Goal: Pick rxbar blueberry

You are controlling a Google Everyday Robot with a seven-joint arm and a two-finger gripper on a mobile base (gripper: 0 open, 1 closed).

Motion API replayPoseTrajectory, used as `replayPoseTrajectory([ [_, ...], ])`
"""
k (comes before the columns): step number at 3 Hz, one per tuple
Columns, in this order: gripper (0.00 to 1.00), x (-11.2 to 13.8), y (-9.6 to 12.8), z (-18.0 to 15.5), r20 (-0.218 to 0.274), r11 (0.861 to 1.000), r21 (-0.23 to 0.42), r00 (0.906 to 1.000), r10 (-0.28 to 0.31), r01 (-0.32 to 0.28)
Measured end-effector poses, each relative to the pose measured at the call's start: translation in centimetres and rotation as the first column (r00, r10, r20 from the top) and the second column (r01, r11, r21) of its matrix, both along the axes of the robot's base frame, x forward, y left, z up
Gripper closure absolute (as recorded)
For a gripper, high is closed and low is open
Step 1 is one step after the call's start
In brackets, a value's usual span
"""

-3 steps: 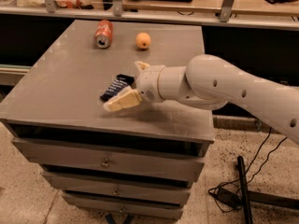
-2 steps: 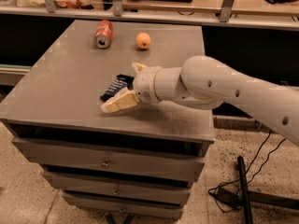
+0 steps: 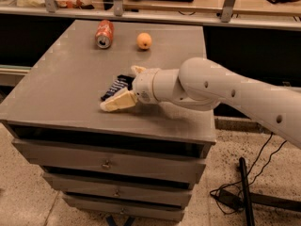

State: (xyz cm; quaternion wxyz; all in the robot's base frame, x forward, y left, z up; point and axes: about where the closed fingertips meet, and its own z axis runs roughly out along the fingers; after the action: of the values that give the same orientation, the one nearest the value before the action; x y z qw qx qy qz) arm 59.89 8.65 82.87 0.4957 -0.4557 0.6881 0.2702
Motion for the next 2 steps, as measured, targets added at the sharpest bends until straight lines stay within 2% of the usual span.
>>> replayPoseTrajectory([
  [2, 0.56, -0.15, 0.47, -0.63, -0.034, 1.000, 0.004, 0.9994, 0.011, -0.010],
])
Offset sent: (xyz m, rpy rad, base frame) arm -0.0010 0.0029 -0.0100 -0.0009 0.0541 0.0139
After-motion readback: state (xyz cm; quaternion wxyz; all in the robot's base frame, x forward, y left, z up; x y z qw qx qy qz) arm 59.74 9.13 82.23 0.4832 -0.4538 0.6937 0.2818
